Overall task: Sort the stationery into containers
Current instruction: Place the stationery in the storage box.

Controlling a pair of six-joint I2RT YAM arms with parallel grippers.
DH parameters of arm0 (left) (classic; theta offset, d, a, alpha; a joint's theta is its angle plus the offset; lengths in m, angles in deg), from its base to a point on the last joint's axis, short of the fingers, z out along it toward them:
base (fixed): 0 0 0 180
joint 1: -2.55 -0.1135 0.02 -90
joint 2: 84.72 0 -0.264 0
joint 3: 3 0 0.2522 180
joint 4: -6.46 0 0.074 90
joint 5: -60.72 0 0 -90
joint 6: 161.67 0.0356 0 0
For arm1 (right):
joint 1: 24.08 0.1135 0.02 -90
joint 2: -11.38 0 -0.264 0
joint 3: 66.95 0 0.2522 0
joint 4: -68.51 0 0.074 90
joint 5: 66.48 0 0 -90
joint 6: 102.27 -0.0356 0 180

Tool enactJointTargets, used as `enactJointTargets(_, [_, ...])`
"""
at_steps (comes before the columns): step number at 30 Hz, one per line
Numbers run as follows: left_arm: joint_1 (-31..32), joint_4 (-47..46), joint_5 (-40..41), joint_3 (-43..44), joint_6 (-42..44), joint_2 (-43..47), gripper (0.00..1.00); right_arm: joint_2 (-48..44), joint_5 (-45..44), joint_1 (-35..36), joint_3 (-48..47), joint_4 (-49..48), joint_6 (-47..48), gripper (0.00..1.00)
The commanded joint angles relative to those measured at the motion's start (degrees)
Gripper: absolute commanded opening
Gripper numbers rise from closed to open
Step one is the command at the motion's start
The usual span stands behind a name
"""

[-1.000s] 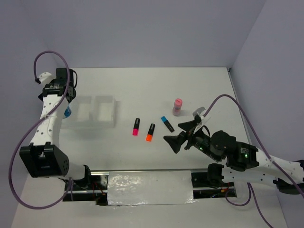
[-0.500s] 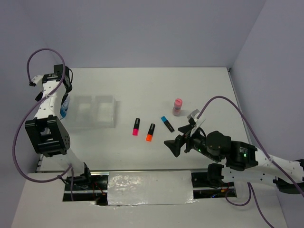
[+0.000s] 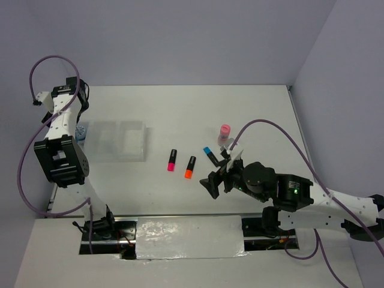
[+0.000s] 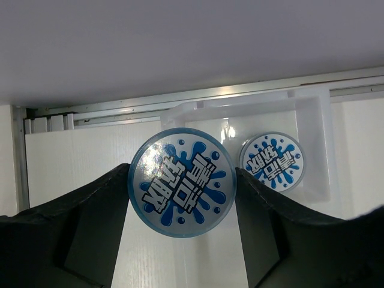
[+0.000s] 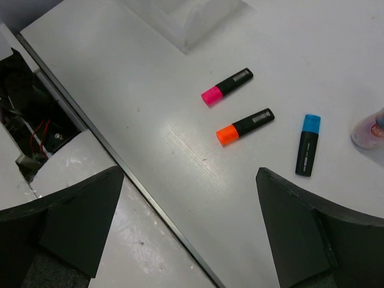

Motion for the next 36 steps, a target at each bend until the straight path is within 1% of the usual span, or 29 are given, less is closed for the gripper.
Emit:
enactJointTargets(1, [-0.35, 1.85, 3.21, 1.94, -0.84, -1.23, 0.00, 0.29, -0.01, -0.08, -1.36, -3.69, 1.36, 1.00])
enactJointTargets(5, [-0.35, 1.32, 3.03, 1.06, -1.18, -2.02, 0.00, 0.47, 0.26, -0.08, -1.01, -3.44, 1.19, 1.00])
enactJointTargets(9, [-0.26, 1.85, 3.21, 1.94, -1.53, -3.51, 0.00, -0.23, -0.18, -0.16, -1.09, -1.85, 0.75, 1.00])
enactJointTargets(14, [-0.35, 2.02, 2.95, 1.68, -1.53, -4.65, 0.00, -2.52, 0.61, -0.16, 1.10, -3.08, 0.92, 1.00])
enactJointTargets(18, [-0.35, 2.55, 2.68, 1.68, -3.11, -5.44, 0.00, -2.08, 0.78, -0.16, 1.46, -3.35, 1.36, 1.00])
enactJointTargets(23, [-0.35, -1.39, 2.77, -0.77, -2.06, -4.39, 0.00, -1.12, 1.75, -0.16, 1.46, -3.78, 2.50, 1.00])
enactJointTargets(26, [-0.44, -2.62, 2.86, -2.44, -2.94, -3.52, 0.04, -0.94, 2.01, -0.16, 1.54, -3.96, 3.21, 1.00])
enactJointTargets(27, [-0.44, -3.24, 2.77, -2.89, -3.03, -3.34, 0.07, -0.85, 2.10, -0.16, 1.37, -3.96, 3.47, 1.00])
enactJointTargets(29, [-0.61, -5.17, 2.60, -4.38, -2.24, -3.16, 0.09, -0.85, 2.10, -0.16, 1.11, -3.78, 3.73, 1.00])
enactJointTargets(30, [-0.70, -5.18, 2.42, -4.56, -2.41, -3.42, 0.11, -0.85, 2.01, -0.08, 1.02, -3.70, 3.82, 1.00])
enactJointTargets(33, [-0.79, -5.79, 1.89, -4.74, -2.33, -3.60, 0.14, -0.94, 2.28, -0.16, 1.02, -3.61, 4.09, 1.00])
enactJointTargets(35, [-0.88, -6.67, 1.80, -5.78, -2.06, -3.16, 0.19, -0.94, 2.54, -0.08, 1.10, -3.52, 4.09, 1.00])
enactJointTargets(36, [-0.88, -7.63, 1.63, -7.10, -1.98, -2.46, 0.23, -0.76, 2.63, -0.16, 1.10, -3.52, 4.09, 1.00])
